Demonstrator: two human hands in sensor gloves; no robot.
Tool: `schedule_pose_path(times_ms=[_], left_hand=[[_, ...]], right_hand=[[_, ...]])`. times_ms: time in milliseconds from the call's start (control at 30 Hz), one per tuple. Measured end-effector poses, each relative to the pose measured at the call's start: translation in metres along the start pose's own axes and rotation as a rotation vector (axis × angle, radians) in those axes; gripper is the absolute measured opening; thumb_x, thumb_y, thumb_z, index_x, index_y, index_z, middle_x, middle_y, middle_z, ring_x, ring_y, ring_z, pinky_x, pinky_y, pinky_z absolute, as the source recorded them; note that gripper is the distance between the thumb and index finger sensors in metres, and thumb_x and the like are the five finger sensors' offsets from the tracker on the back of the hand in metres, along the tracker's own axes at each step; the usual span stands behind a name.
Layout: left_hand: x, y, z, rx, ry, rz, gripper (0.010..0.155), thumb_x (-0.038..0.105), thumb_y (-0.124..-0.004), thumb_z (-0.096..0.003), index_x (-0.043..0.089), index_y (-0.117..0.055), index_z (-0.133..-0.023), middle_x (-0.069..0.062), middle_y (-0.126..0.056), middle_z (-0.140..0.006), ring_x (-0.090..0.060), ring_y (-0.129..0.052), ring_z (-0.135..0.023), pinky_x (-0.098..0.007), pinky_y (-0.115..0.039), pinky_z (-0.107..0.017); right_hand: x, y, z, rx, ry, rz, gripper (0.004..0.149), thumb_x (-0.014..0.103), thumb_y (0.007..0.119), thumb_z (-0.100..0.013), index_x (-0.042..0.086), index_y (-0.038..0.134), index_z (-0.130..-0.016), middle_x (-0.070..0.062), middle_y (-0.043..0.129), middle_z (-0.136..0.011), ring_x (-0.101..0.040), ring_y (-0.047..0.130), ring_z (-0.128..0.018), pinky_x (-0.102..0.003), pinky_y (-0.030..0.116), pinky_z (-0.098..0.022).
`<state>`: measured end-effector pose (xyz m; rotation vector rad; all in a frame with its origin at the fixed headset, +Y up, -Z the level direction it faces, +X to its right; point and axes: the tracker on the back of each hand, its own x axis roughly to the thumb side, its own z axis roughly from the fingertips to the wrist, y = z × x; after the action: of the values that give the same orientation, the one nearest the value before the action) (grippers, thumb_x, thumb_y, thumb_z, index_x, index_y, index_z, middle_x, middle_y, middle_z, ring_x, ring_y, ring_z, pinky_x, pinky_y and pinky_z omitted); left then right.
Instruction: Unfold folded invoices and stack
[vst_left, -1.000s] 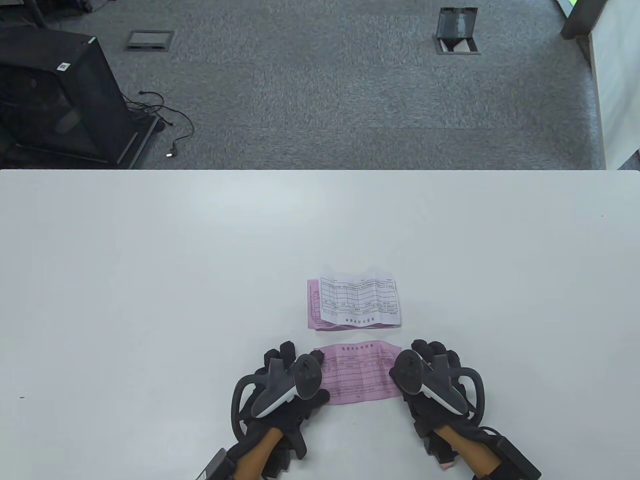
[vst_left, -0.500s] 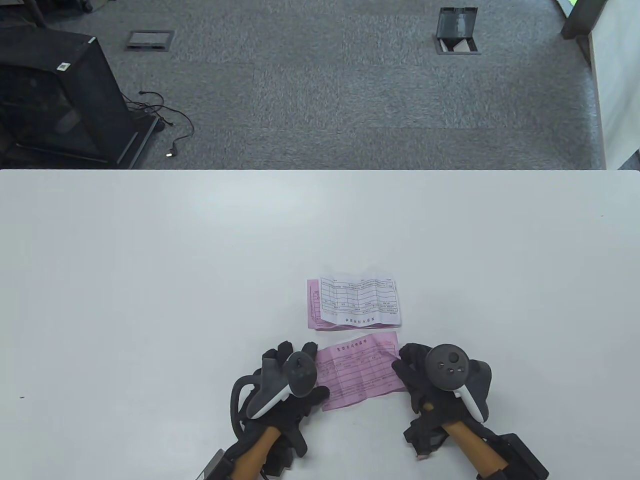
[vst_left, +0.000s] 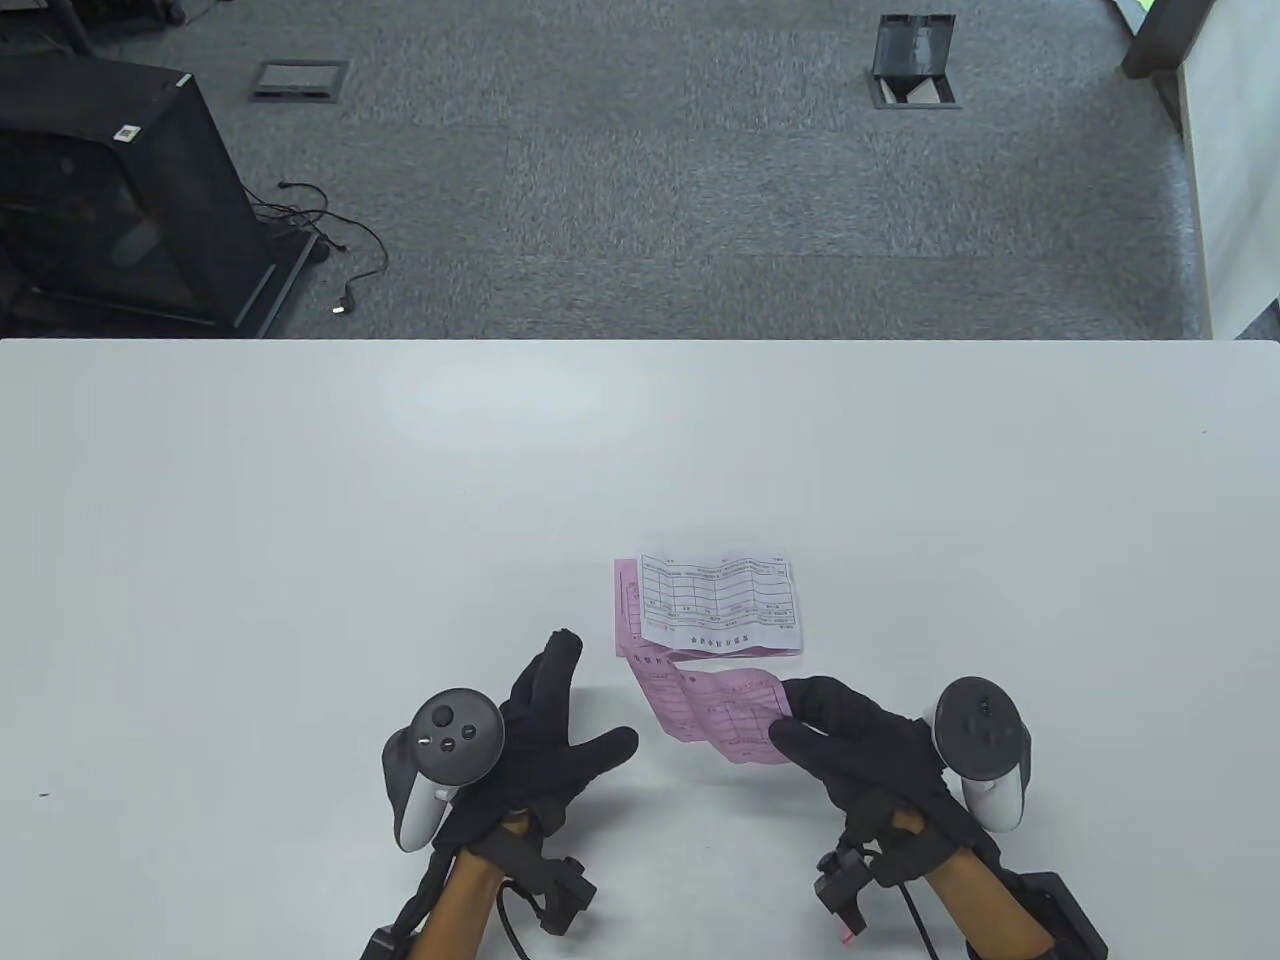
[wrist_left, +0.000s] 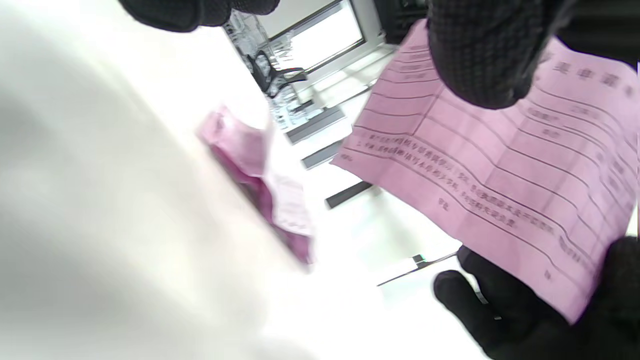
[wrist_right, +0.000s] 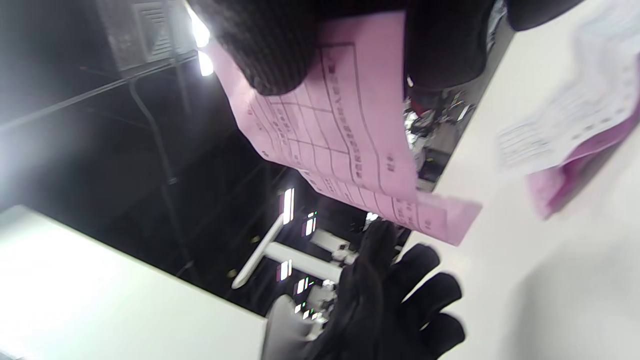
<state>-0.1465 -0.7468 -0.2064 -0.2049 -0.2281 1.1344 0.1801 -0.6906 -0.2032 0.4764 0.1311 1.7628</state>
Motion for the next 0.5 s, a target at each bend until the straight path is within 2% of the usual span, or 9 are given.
schedule_pose_path(times_ms=[133,233,300,400,500], left_hand=[[0.002,-0.001,0.0,-0.036,-0.113,0.107,0.105,0.06,-0.085,-0.0421,0.022,-0.02,-0.115,-0.026,-0.019,-0.119,-0.055,-0.03,-0.102,-0.059,-0.048,-0.071],[0.004,-0.003,0.002,-0.073,-0.199,0.224,0.099,0.058,-0.087,-0.0426,0.021,-0.032,-0.116,-0.025,-0.034,-0.119,-0.054,-0.038,-0.101,-0.059,-0.052,-0.07],[0.009,-0.005,0.003,-0.054,-0.226,0.239,0.084,0.055,-0.089,-0.0437,0.023,-0.053,-0.112,-0.021,-0.056,-0.115,-0.05,-0.052,-0.1,-0.06,-0.054,-0.069],[0.011,-0.008,0.004,0.038,-0.215,0.197,0.045,0.042,-0.089,-0.0484,0.026,-0.083,-0.09,-0.01,-0.089,-0.092,-0.038,-0.08,-0.086,-0.055,-0.068,-0.063],[0.012,-0.01,0.004,0.104,-0.207,0.181,0.041,0.038,-0.088,-0.0484,0.022,-0.086,-0.087,-0.005,-0.101,-0.072,-0.028,-0.093,-0.068,-0.049,-0.078,-0.054]], right_hand=[[0.007,0.0,0.002,0.039,-0.043,-0.018,0.033,0.037,0.075,-0.049,0.028,0.073,-0.081,-0.006,0.082,-0.087,-0.036,0.076,-0.086,-0.065,0.053,-0.068],[0.0,-0.006,0.003,-0.046,-0.004,-0.014,0.033,0.037,0.075,-0.049,0.028,0.073,-0.08,-0.005,0.083,-0.085,-0.036,0.078,-0.084,-0.064,0.055,-0.067],[-0.007,-0.01,0.003,-0.076,0.033,-0.042,0.033,0.037,0.075,-0.049,0.028,0.073,-0.081,-0.005,0.084,-0.084,-0.035,0.078,-0.083,-0.063,0.055,-0.067],[-0.014,-0.013,0.002,-0.085,0.048,-0.078,0.033,0.037,0.075,-0.049,0.027,0.072,-0.081,-0.005,0.084,-0.083,-0.035,0.079,-0.081,-0.063,0.056,-0.066],[-0.022,-0.017,0.001,-0.128,0.082,-0.04,0.033,0.037,0.075,-0.049,0.027,0.072,-0.081,-0.005,0.085,-0.081,-0.034,0.081,-0.079,-0.062,0.057,-0.065]])
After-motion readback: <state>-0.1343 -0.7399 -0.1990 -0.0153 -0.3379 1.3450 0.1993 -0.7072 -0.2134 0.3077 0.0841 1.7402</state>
